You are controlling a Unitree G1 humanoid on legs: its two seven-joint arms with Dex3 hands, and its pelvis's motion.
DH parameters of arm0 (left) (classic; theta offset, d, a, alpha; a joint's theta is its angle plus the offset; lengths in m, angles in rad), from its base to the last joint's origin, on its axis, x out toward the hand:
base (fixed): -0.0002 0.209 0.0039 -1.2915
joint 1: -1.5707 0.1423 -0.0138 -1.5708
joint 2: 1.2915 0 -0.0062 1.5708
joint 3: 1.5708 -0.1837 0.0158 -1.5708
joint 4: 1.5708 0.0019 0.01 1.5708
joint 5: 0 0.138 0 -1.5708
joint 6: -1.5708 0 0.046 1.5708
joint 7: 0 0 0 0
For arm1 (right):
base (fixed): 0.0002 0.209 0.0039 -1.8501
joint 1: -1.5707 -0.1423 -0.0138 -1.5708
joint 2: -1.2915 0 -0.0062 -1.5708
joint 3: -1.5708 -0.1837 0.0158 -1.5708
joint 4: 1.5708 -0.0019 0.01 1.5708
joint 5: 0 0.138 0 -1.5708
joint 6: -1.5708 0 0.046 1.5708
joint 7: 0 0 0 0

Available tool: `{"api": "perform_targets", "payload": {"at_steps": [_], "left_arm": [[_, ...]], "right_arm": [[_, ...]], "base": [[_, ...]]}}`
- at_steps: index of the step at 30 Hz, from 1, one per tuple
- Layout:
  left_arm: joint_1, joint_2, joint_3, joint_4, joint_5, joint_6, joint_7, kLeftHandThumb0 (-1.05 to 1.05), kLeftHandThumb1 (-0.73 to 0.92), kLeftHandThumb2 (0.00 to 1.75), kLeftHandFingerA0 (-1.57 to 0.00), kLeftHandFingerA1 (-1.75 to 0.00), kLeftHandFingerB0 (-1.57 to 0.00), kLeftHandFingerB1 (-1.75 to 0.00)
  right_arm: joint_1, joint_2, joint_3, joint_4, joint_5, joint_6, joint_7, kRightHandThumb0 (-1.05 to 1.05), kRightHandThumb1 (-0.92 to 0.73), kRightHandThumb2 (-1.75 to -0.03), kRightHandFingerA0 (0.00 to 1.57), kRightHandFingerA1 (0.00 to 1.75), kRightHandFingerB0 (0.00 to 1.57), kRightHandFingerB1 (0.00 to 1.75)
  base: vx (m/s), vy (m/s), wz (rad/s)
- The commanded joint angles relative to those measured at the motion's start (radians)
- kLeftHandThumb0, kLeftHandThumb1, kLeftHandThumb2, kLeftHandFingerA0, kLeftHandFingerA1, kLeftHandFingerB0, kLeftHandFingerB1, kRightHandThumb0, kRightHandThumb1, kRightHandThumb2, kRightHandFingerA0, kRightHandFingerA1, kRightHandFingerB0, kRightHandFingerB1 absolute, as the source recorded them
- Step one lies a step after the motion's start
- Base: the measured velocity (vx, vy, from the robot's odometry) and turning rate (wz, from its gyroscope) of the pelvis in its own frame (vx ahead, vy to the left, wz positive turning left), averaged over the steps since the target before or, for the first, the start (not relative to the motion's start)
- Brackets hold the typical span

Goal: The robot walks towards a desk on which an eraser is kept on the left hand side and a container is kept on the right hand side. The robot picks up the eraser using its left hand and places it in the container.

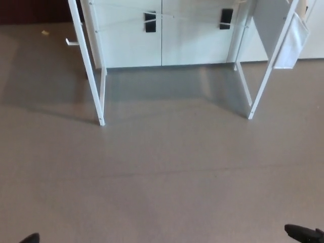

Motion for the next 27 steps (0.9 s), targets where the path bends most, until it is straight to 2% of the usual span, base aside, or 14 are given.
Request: {"api": "perform_targets", "payload": {"at_steps": [1,16,22,27], "left_arm": [[0.037,0.002,-0.005,0.013,0.032,-0.084,0.007,-0.25,0.57,0.61,-0.27,-0.35,-0.23,-0.31],[0.021,0.015,-0.019,0.056,0.080,-0.149,0.031,-0.30,0.55,0.62,-0.29,-0.36,-0.23,-0.33],[0.011,0.015,-0.017,0.052,0.085,-0.149,0.036,-0.28,0.56,0.62,-0.29,-0.36,-0.24,-0.32],[0.015,0.018,-0.018,0.047,0.086,-0.148,0.037,-0.30,0.56,0.63,-0.30,-0.36,-0.25,-0.33]], "right_arm": [[0.043,-0.023,0.004,-0.002,-0.018,-0.055,0.008,-0.37,-0.46,-0.68,0.57,0.52,0.36,0.46],[0.032,-0.022,0.011,0.011,-0.020,-0.056,-0.002,-0.40,-0.45,-0.70,0.57,0.53,0.36,0.46],[0.022,-0.018,0.014,-0.002,-0.016,-0.045,-0.003,-0.40,-0.45,-0.70,0.56,0.53,0.35,0.46],[0.023,-0.012,0.012,-0.006,-0.011,-0.033,-0.004,-0.38,-0.46,-0.69,0.57,0.52,0.36,0.46]], "base": [[0.11,0.038,0.12],[0.17,-0.139,0.09],[0.18,0.086,-0.12],[0.25,0.269,-0.06]]}}
